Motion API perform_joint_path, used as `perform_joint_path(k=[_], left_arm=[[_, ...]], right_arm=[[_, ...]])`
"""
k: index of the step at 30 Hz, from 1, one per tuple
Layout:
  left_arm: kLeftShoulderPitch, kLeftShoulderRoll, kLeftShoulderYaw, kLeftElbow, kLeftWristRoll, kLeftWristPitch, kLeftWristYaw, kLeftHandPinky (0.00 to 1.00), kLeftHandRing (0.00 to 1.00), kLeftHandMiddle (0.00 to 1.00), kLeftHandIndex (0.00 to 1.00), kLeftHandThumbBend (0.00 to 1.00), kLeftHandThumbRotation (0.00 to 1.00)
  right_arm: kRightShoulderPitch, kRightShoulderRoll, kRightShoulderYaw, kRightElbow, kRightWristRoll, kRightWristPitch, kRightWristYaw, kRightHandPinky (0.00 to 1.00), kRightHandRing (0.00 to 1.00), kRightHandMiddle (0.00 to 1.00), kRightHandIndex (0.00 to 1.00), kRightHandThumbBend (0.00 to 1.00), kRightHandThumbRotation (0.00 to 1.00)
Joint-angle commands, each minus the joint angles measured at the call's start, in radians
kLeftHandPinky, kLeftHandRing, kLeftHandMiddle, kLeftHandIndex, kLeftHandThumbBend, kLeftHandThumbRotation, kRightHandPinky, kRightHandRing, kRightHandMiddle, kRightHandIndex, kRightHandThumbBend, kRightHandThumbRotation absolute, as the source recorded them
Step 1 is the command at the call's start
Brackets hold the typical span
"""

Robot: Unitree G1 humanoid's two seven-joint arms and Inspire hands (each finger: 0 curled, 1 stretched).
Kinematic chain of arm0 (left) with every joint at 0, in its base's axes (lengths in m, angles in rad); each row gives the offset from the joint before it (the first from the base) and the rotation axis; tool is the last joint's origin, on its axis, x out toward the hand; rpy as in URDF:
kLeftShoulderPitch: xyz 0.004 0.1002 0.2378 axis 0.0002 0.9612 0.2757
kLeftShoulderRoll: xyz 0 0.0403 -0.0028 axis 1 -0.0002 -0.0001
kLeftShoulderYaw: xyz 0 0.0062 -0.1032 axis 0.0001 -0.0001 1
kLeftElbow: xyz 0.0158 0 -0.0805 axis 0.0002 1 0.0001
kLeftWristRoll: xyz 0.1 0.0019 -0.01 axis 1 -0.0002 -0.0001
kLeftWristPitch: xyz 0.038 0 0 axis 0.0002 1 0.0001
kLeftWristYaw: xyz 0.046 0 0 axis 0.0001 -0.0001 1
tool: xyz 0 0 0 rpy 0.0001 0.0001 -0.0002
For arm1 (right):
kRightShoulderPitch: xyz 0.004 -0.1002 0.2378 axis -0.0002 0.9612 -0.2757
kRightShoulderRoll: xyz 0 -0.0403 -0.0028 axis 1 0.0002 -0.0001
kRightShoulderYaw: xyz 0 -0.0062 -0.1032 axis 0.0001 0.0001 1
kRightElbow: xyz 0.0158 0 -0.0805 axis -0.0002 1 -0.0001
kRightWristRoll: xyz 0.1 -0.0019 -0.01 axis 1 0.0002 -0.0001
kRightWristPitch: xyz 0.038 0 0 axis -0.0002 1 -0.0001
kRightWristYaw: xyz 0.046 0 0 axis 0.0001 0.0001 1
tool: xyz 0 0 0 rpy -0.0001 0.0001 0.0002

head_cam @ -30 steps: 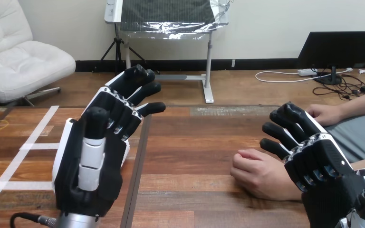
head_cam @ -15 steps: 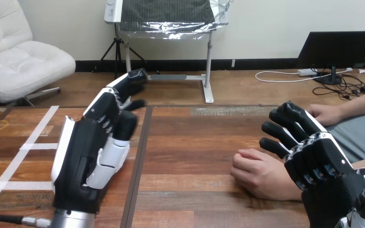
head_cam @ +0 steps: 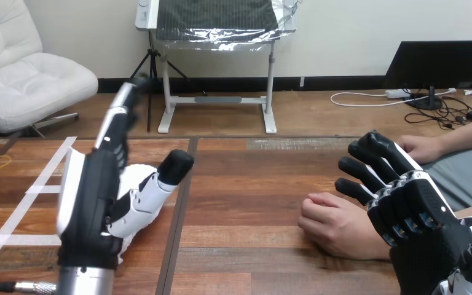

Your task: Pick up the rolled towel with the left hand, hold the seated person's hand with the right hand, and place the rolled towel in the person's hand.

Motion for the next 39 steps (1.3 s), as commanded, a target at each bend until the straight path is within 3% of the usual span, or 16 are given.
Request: perform_joint_path(k=[1,11,17,25,39], left_arm=[[-0.074,0.0,0.017,0.017,0.052,0.015,0.037,1.0,1.0,1.0,0.99,0.89,0.65],[-0.098,0.031,0.04,0.0,0.234,0.15,0.098,1.0,1.0,1.0,1.0,0.91,0.53],[-0.119,0.047,0.04,0.012,0.306,0.208,0.118,1.0,1.0,1.0,1.0,0.93,0.45],[-0.155,0.065,0.033,0.067,0.374,0.255,0.149,1.0,1.0,1.0,1.0,0.95,0.41],[-0.222,0.074,0.012,0.143,0.462,0.365,0.176,1.0,1.0,1.0,1.0,0.97,0.41]], right_arm=[[-0.051,0.01,0.0,-0.032,-0.006,-0.006,-0.003,0.82,0.86,0.88,0.87,0.88,1.0],[-0.054,0.013,0.003,-0.029,-0.008,-0.007,-0.004,0.82,0.86,0.88,0.87,0.88,1.0],[-0.054,0.014,0.005,-0.028,-0.01,-0.007,-0.005,0.82,0.86,0.88,0.87,0.88,1.0],[-0.054,0.013,0.006,-0.028,-0.01,-0.006,-0.004,0.83,0.86,0.88,0.87,0.89,1.0],[-0.056,0.012,0.006,-0.028,-0.005,-0.006,-0.004,0.83,0.87,0.89,0.87,0.88,1.0]])
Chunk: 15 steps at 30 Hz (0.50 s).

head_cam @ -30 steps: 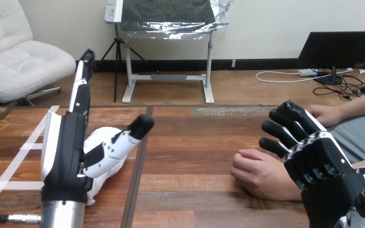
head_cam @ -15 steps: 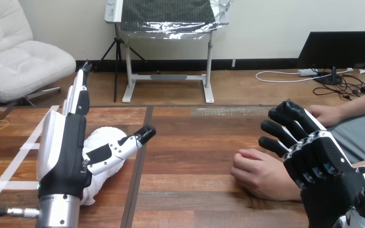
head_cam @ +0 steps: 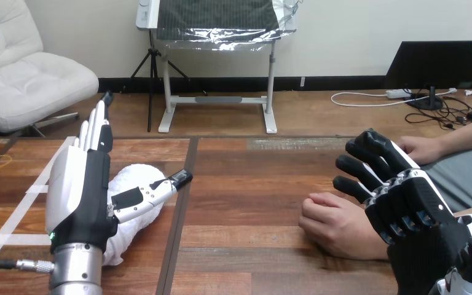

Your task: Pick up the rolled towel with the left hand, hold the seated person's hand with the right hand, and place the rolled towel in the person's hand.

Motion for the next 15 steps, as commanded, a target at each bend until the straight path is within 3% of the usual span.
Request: perform_joint_path(k=[1,15], left_arm=[[-0.088,0.015,-0.022,0.025,0.038,0.033,0.024,1.0,1.0,1.0,1.0,0.97,0.42],[-0.171,0.032,-0.043,0.126,0.089,0.124,0.075,1.0,1.0,1.0,1.0,0.97,0.43]], right_arm=[[-0.047,0.009,-0.001,-0.027,0.004,-0.006,-0.002,0.83,0.87,0.89,0.87,0.88,1.0],[-0.051,0.01,-0.003,-0.025,0.007,-0.009,0.0,0.84,0.87,0.89,0.87,0.88,1.0]])
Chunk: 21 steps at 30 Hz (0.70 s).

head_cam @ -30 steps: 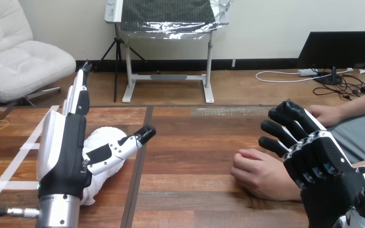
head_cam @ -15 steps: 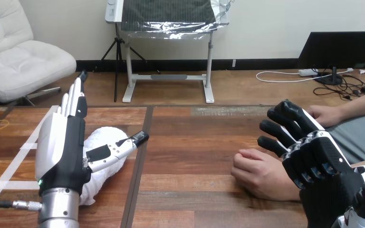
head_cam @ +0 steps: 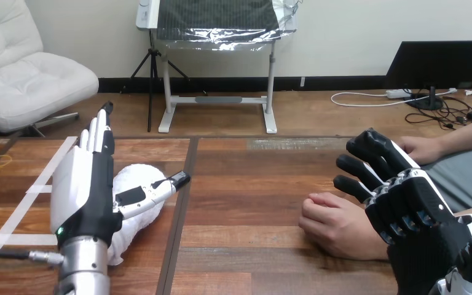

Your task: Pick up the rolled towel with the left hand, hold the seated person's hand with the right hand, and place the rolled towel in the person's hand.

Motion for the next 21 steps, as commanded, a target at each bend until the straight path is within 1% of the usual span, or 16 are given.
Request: perform_joint_path(k=[1,8,13,16,21], left_arm=[[-0.102,0.026,-0.013,0.04,0.029,0.023,0.036,1.0,1.0,1.0,1.0,0.97,0.43],[-0.14,0.033,-0.023,0.088,0.046,0.066,0.054,1.0,1.0,1.0,1.0,0.96,0.42],[-0.162,0.036,-0.03,0.113,0.054,0.097,0.052,1.0,1.0,1.0,1.0,0.95,0.42],[-0.172,0.034,-0.034,0.118,0.058,0.122,0.048,1.0,1.0,1.0,1.0,0.94,0.42],[-0.195,0.035,-0.049,0.138,0.08,0.18,0.051,1.0,1.0,1.0,1.0,0.94,0.42]], right_arm=[[-0.05,0.01,-0.003,-0.025,0.004,-0.009,-0.002,0.84,0.87,0.89,0.87,0.88,1.0],[-0.051,0.009,-0.002,-0.027,0.004,-0.008,-0.002,0.83,0.87,0.89,0.87,0.88,1.0],[-0.052,0.008,-0.003,-0.029,0.007,-0.007,-0.001,0.83,0.87,0.89,0.87,0.88,1.0],[-0.052,0.007,-0.004,-0.029,0.006,-0.009,0.0,0.83,0.87,0.89,0.87,0.88,1.0],[-0.051,0.006,-0.003,-0.031,0.009,-0.009,0.001,0.83,0.87,0.89,0.87,0.87,1.0]])
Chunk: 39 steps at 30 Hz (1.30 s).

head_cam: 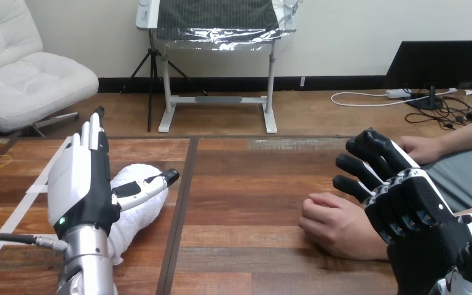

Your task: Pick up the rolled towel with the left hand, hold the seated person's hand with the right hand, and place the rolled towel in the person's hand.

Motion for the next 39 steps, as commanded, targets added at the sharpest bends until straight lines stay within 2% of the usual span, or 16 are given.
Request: perform_joint_path(k=[1,16,25,30,33,39], left_arm=[[-0.088,0.017,-0.027,0.019,0.034,0.043,0.013,1.0,1.0,1.0,1.0,0.94,0.43],[-0.141,0.014,-0.07,0.064,0.087,0.167,0.047,1.0,0.99,0.99,0.99,0.95,0.42],[-0.159,0.011,-0.088,0.052,0.097,0.229,0.031,1.0,0.98,0.98,0.97,0.94,0.4],[-0.169,0.017,-0.105,0.035,0.104,0.278,-0.007,1.0,0.98,0.98,0.97,0.94,0.41],[-0.196,0.019,-0.137,0.014,0.13,0.377,-0.079,1.0,0.97,0.96,0.96,0.93,0.44],[-0.216,0.023,-0.158,0.006,0.149,0.442,-0.136,1.0,0.95,0.95,0.94,0.93,0.47]], right_arm=[[-0.05,0.007,-0.003,-0.031,0.008,-0.009,0.0,0.83,0.87,0.89,0.87,0.87,1.0],[-0.047,0.004,-0.004,-0.035,0.018,-0.01,0.003,0.83,0.87,0.89,0.87,0.87,1.0],[-0.043,-0.001,-0.005,-0.046,0.021,-0.003,0.002,0.84,0.87,0.89,0.87,0.87,1.0],[-0.042,-0.003,-0.006,-0.048,0.022,-0.003,0.002,0.86,0.88,0.9,0.88,0.87,1.0],[-0.05,0.0,-0.003,-0.041,0.021,-0.007,0.003,0.87,0.88,0.89,0.88,0.87,1.0],[-0.053,0.0,-0.003,-0.043,0.02,-0.003,0.001,0.86,0.88,0.89,0.87,0.87,1.0]])
